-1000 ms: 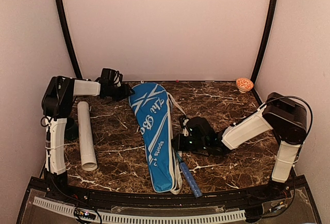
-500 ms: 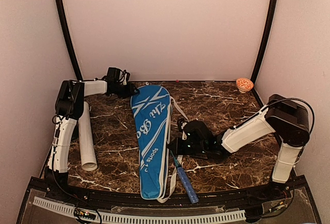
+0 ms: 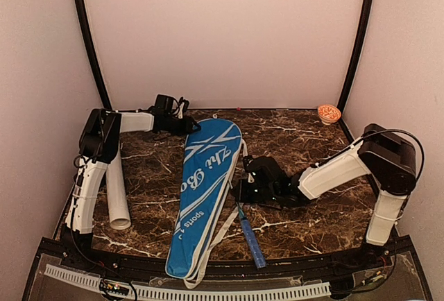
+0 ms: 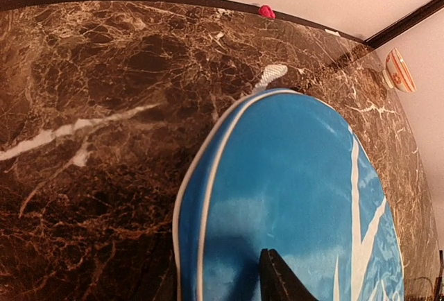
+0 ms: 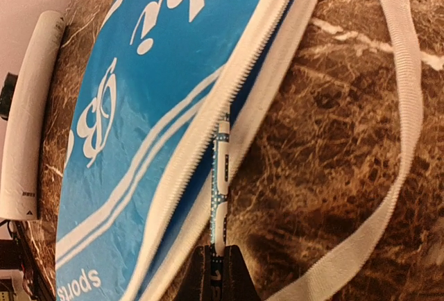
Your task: Pack up the badminton gear
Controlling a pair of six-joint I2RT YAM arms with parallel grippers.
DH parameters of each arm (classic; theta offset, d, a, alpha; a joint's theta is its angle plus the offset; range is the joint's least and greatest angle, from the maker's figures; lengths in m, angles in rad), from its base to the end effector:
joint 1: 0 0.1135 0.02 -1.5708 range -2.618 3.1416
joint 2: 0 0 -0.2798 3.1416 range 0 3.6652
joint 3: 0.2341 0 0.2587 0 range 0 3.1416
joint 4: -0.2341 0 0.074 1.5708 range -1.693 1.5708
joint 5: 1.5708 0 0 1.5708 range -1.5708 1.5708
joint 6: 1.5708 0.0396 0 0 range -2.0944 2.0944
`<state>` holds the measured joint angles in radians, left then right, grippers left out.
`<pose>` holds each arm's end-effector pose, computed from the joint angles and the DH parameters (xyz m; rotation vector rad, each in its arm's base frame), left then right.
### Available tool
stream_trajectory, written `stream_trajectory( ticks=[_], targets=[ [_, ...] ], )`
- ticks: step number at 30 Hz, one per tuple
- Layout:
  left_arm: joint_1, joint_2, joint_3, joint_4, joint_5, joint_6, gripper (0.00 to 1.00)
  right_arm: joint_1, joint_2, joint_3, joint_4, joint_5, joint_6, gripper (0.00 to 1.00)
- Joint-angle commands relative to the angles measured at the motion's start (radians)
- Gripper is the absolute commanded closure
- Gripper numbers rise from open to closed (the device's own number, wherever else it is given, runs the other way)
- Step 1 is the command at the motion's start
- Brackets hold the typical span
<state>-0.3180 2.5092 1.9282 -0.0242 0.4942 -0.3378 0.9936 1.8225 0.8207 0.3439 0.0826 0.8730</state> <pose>0.5436 -0.1987 0.1290 0.2713 2.2205 -0.9040 0.2022 0.3046 0.1354 -0.0956 2.3889 0.8844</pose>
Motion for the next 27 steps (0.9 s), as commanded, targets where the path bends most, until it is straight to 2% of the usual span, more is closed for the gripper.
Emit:
stream_trajectory(
  ticks=[1,9,14,17,19,22,27],
  targets=[
    [-0.047,-0.058,-0.094,-0.014,0.074,-0.073,0.59,-0.055,0.039,0.094,0.249,0.042,-0.005,1.0],
    [-0.045,-0.071,-0.017,-0.067,0.018,-0.081,0.47,-0.113,0.07,0.147,0.251,0.032,-0.03,1.0],
    [-0.013,-0.151,-0.045,-0.072,-0.01,-0.098,0.43,-0.125,0.001,0.133,0.207,-0.032,-0.073,0.67],
    [0.011,-0.216,-0.092,-0.074,-0.027,-0.1,0.41,-0.126,-0.073,0.089,0.165,-0.068,-0.103,0.42],
    [0.022,-0.263,-0.127,-0.091,-0.04,-0.092,0.41,-0.129,-0.121,0.054,0.133,-0.096,-0.119,0.36],
    [0.015,-0.382,-0.279,-0.105,-0.075,-0.076,0.42,-0.133,-0.213,0.003,0.032,-0.156,-0.149,0.37],
    [-0.033,-0.685,-0.722,0.033,-0.133,-0.087,0.42,-0.128,-0.401,-0.129,-0.147,-0.264,-0.161,0.39]
  ],
)
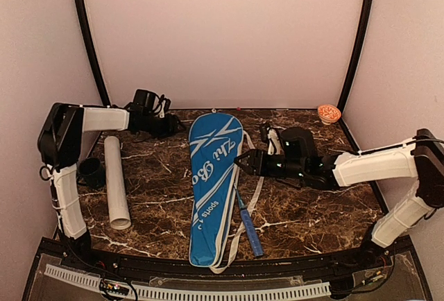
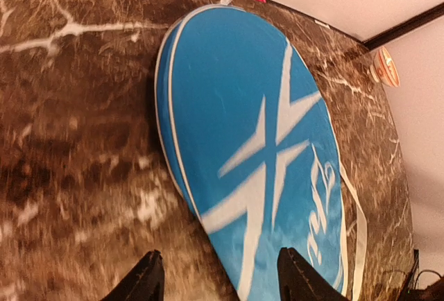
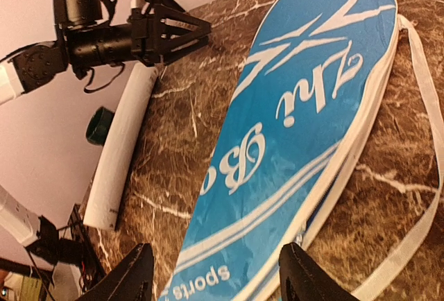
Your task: Pack up the badminton gear
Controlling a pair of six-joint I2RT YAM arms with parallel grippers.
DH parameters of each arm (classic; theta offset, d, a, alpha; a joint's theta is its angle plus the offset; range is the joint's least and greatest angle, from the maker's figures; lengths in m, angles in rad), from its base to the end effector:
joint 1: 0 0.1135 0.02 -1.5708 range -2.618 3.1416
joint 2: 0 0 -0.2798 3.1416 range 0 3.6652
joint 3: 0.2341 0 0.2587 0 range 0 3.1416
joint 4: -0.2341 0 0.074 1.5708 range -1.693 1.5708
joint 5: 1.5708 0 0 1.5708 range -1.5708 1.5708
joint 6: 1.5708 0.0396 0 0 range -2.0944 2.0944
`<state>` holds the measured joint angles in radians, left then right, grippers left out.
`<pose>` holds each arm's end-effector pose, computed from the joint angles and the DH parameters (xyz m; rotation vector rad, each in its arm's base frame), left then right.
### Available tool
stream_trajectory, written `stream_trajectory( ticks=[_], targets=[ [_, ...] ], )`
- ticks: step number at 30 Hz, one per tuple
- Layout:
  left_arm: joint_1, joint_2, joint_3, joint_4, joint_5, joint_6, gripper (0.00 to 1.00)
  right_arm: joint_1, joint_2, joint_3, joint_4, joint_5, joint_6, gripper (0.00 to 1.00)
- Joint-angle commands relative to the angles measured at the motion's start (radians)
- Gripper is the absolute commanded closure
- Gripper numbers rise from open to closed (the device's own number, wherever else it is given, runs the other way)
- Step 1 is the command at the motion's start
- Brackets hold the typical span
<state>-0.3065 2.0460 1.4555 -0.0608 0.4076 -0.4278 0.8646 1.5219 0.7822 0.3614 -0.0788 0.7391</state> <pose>0.4512 -0.1593 0.2051 0.0949 2.2937 -0.8464 0.2170 0.2593 0.2258 -0.1899 2.1168 1.0944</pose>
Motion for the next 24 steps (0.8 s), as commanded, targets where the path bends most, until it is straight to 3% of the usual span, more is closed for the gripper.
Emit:
stream_trajectory(
  ticks=[1,6,13,18,24],
  targets=[
    [-0.057,-0.273,-0.322,0.067,-0.059,0.004,0.42,0.005,-0.127,-0.116,-0.19,-0.115,-0.024,0.41],
    [-0.187,-0.523,-0.631,0.079,-0.094,-0.008,0.44,0.045,-0.222,-0.219,-0.278,-0.155,0.023,0.46],
    [-0.405,-0.687,-0.876,0.099,-0.071,-0.102,0.54,0.128,-0.227,-0.307,-0.241,-0.187,0.104,0.55],
    [-0.511,-0.724,-0.956,0.184,-0.056,-0.19,0.58,0.154,-0.163,-0.35,-0.119,-0.234,0.164,0.58],
    [-0.588,-0.628,-0.982,0.302,-0.06,-0.259,0.64,0.162,-0.066,-0.344,0.014,-0.271,0.206,0.63]
  ],
)
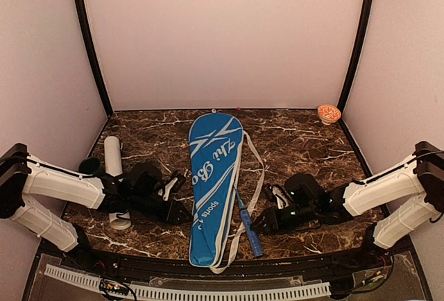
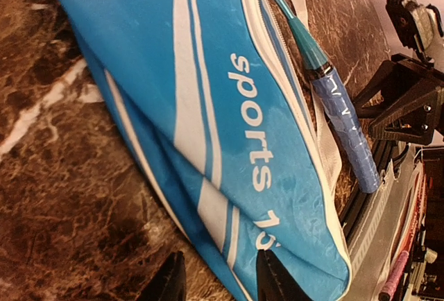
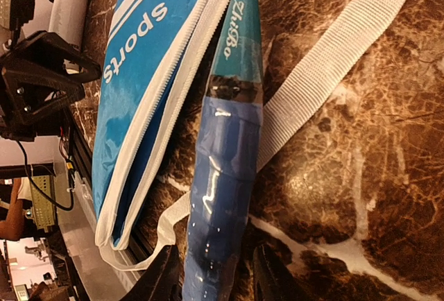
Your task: Pack up the badminton gear
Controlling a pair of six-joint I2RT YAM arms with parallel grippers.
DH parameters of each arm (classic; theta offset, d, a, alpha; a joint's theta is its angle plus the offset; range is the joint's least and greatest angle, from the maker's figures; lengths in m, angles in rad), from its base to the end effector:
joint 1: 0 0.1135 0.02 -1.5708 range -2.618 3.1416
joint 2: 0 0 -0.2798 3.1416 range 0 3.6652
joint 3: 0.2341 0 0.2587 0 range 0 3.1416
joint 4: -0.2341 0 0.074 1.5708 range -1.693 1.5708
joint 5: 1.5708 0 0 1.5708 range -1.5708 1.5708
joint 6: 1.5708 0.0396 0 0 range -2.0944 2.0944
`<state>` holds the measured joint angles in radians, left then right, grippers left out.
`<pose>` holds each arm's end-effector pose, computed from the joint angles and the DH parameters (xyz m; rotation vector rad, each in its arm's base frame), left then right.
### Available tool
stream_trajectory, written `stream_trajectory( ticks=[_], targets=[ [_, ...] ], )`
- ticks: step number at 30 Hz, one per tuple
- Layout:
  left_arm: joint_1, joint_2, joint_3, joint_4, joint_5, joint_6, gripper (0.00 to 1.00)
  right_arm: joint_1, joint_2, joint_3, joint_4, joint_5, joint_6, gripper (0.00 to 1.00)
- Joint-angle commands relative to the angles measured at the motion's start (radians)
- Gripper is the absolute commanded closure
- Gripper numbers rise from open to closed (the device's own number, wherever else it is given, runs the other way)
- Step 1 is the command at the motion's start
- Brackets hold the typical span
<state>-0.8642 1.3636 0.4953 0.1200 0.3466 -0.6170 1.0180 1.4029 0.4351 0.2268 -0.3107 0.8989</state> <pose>0.1536 -0.2007 0.1583 0.5068 2.5025 -1.0781 0.1198 0.2172 0.1407 -0.3405 2.6370 1.1949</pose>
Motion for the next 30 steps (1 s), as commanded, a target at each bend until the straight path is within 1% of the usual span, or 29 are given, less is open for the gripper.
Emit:
stream_trajectory(
  ticks=[1,4,9,11,13,14,15,17,19,21,22,25,30],
  targets=[
    [-0.033,0.072,-0.025,0.147,0.004,-0.082,0.66,0.009,0.068,0.008,0.166,-0.038,0.048,0.65],
    [-0.033,0.113,-0.012,0.181,-0.014,-0.097,0.72,0.01,0.11,0.025,0.188,-0.03,0.045,0.69],
    [-0.026,0.185,0.08,0.123,-0.1,-0.044,0.79,-0.019,0.163,0.065,0.197,0.015,0.04,0.77],
    [-0.004,0.218,0.127,0.097,-0.115,-0.026,0.82,-0.05,0.18,0.08,0.203,0.021,0.034,0.79],
    [0.038,0.245,0.15,0.088,-0.113,-0.025,0.83,-0.083,0.183,0.099,0.205,0.024,0.024,0.81],
    [0.07,0.251,0.156,0.089,-0.108,-0.022,0.84,-0.1,0.21,0.114,0.205,0.023,0.016,0.81],
    [0.095,0.251,0.162,0.083,-0.106,-0.018,0.83,-0.111,0.22,0.128,0.2,0.022,0.01,0.81],
    [0.131,0.23,0.177,0.058,-0.103,0.007,0.76,-0.12,0.232,0.156,0.201,0.007,-0.004,0.8],
    [0.132,0.19,0.208,0.017,-0.11,0.059,0.68,-0.119,0.239,0.172,0.213,-0.012,-0.004,0.78],
    [0.118,0.151,0.244,-0.052,-0.111,0.108,0.62,-0.119,0.24,0.169,0.235,-0.039,0.006,0.73],
    [0.103,0.129,0.26,-0.09,-0.13,0.139,0.6,-0.119,0.238,0.163,0.237,-0.049,0.007,0.71],
    [0.027,0.098,0.316,-0.203,-0.186,0.184,0.59,-0.119,0.218,0.142,0.222,-0.057,0.006,0.68],
    [-0.098,0.13,0.357,-0.259,-0.204,0.145,0.58,-0.119,0.182,0.092,0.192,-0.065,0.007,0.65]
  ],
)
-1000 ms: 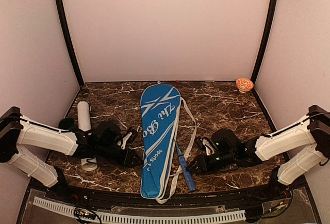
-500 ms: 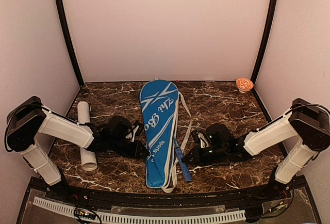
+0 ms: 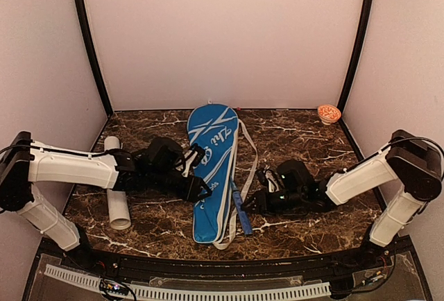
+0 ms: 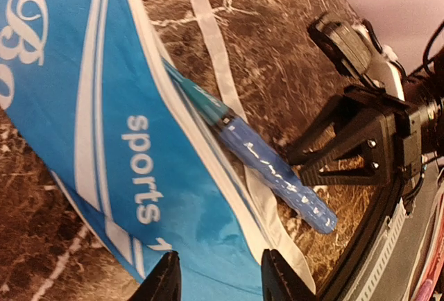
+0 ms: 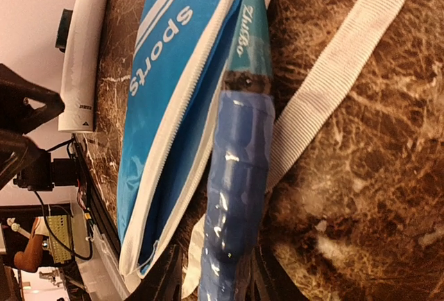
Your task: Pack up the badminton gear
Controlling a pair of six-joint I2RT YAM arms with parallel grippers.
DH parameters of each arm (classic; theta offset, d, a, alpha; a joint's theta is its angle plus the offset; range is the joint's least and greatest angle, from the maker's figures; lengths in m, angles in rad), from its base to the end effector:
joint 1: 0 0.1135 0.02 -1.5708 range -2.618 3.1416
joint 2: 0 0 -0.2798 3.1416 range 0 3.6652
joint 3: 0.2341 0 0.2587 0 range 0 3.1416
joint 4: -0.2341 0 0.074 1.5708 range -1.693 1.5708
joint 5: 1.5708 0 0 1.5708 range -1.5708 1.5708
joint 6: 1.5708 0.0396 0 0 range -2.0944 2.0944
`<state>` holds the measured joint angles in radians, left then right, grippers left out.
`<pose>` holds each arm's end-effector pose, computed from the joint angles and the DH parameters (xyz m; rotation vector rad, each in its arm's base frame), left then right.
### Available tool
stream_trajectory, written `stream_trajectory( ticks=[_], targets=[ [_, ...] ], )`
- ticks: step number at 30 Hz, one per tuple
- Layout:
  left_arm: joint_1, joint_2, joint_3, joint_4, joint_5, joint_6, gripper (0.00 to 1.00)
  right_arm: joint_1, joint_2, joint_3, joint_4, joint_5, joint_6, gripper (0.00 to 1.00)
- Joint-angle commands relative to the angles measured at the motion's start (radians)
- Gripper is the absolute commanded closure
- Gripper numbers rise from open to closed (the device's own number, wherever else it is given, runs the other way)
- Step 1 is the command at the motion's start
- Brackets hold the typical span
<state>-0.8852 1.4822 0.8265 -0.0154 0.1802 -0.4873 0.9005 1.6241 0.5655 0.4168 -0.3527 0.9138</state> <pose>0.1970 -0.2520 0.2161 0.5770 2.3322 -0.9022 0.1754 0.2433 0.1364 -0.2092 2.5328 1.2770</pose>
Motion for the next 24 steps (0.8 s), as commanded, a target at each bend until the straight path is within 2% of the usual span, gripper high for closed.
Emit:
stream_trajectory(
  ticks=[1,8,16,24],
  targets=[
    [-0.102,0.028,0.042,-0.137,-0.05,0.011,0.58,-0.001,-0.059,-0.045,-0.005,-0.022,-0.009,0.65],
    [-0.221,0.183,0.196,-0.26,-0.158,0.005,0.59,0.012,-0.07,-0.081,-0.004,-0.03,0.001,0.66],
    [-0.252,0.3,0.349,-0.445,-0.307,-0.022,0.59,0.052,-0.009,-0.066,0.069,-0.046,0.03,0.67],
    [-0.274,0.291,0.329,-0.487,-0.321,-0.072,0.63,0.06,0.012,-0.063,0.095,-0.044,0.04,0.71]
  ],
)
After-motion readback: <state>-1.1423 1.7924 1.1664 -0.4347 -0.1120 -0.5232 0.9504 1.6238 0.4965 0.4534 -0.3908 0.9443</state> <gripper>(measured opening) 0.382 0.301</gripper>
